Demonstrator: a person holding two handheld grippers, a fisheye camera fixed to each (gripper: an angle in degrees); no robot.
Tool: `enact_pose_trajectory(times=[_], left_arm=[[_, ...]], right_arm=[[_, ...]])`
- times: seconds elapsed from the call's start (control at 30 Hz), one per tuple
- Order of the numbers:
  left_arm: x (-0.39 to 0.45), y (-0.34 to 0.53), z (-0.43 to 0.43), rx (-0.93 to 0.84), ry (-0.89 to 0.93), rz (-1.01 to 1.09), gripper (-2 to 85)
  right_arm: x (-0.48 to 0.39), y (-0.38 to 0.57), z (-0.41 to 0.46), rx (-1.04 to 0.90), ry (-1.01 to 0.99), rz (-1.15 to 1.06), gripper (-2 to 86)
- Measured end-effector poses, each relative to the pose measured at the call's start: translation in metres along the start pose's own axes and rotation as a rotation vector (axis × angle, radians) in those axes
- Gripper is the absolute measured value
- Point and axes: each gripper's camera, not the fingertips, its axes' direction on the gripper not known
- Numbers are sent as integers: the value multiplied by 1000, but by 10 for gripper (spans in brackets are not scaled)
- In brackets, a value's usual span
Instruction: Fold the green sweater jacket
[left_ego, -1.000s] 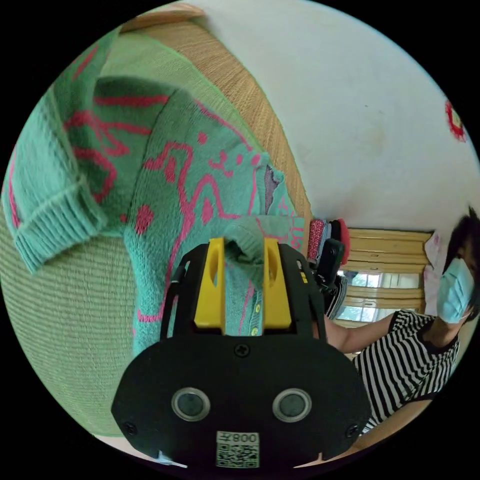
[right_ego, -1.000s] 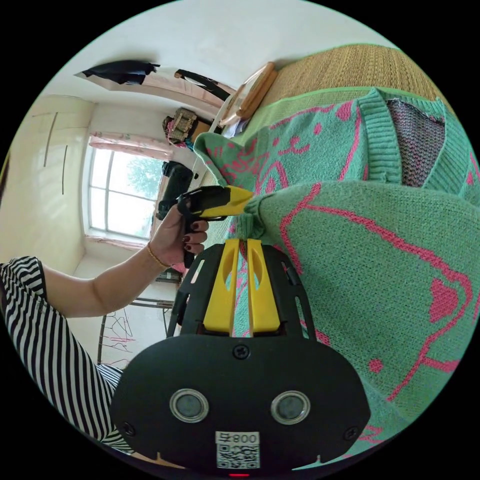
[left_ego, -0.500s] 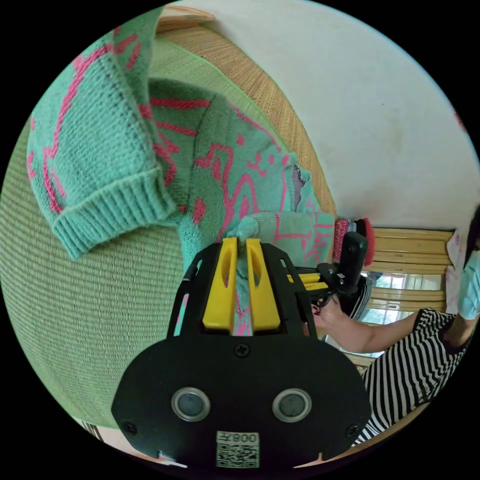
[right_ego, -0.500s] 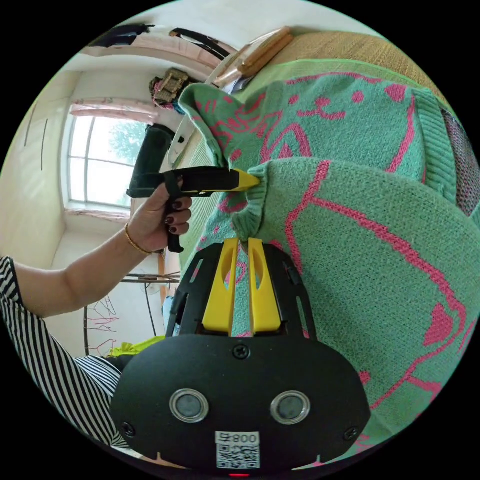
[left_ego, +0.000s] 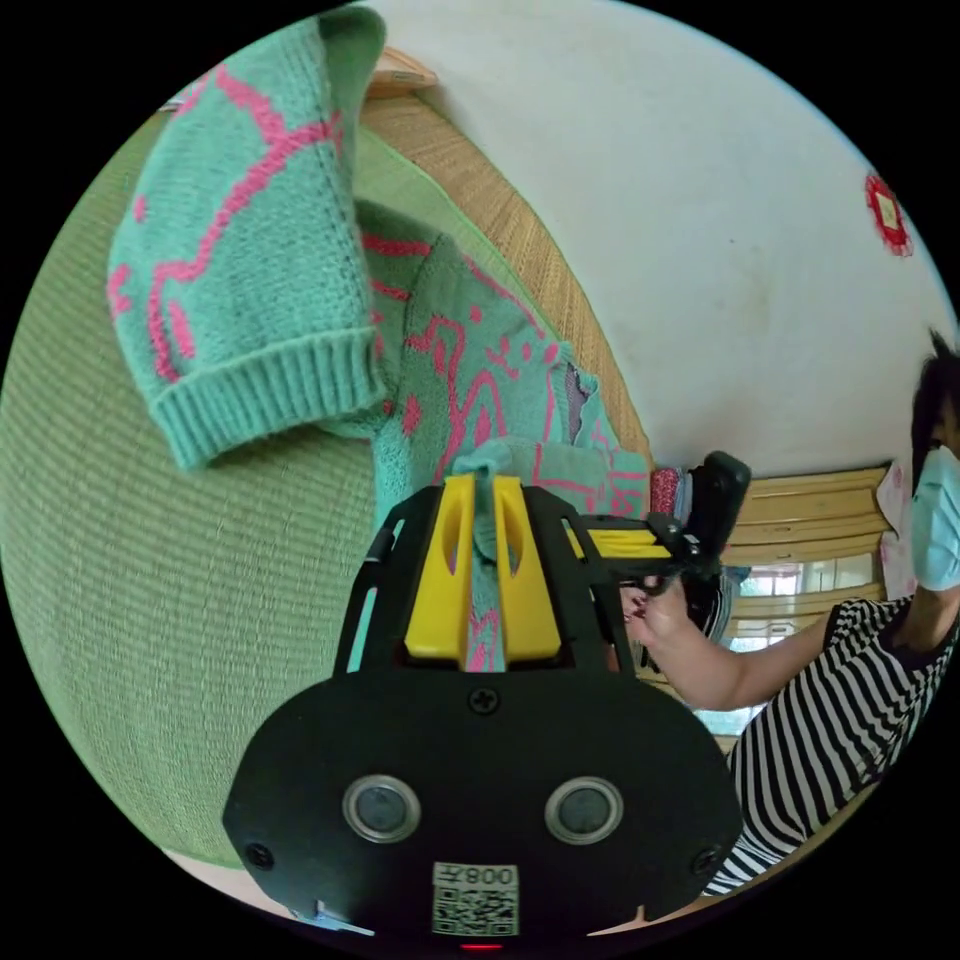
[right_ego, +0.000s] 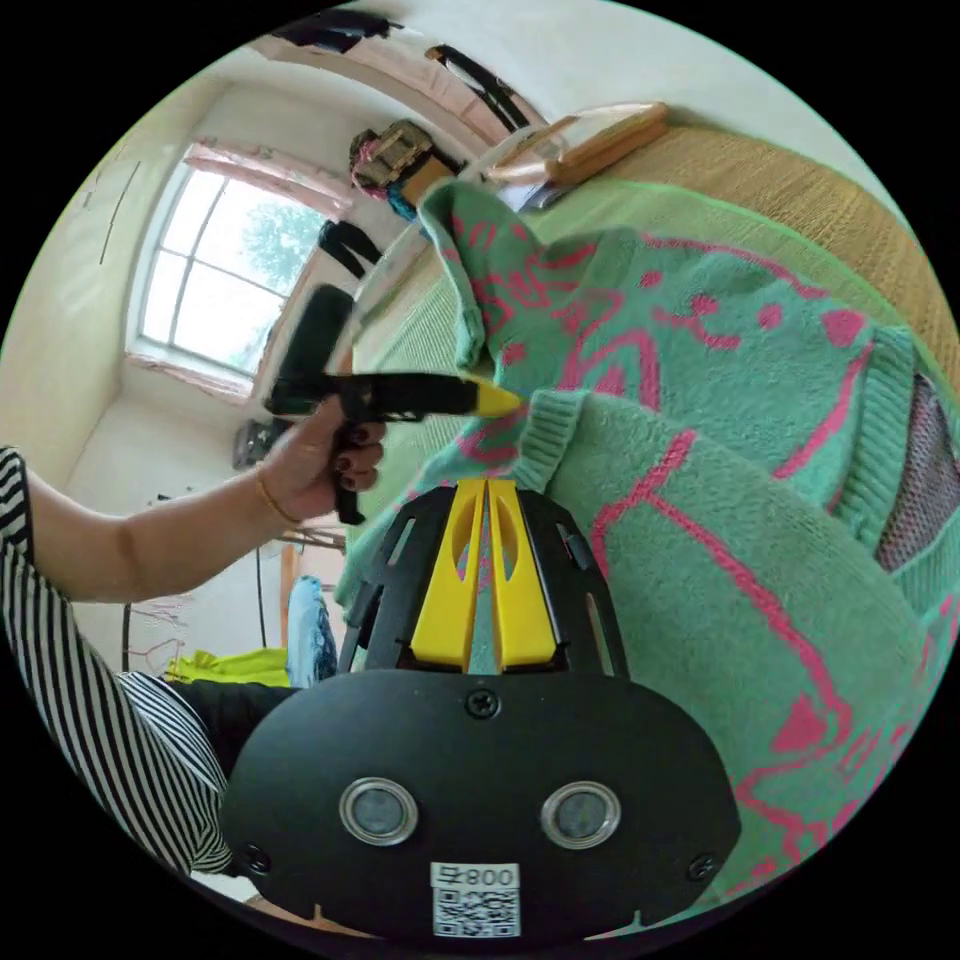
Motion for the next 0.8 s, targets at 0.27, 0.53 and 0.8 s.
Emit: enact_pose_trajectory(times=[0.27,0.53,0.8], left_arm=[[-44,35,-110,335,-115,-182,97],[-113,44,-148,381,-23,-331,104],[-138,61,-173,424,66,-340,101]], right_arm=[[-3,-27,28,-126,-3,9,7],[-35,-74,-24,130,-4,-84,83],[-41,-136,14,-52,77,-138,63]])
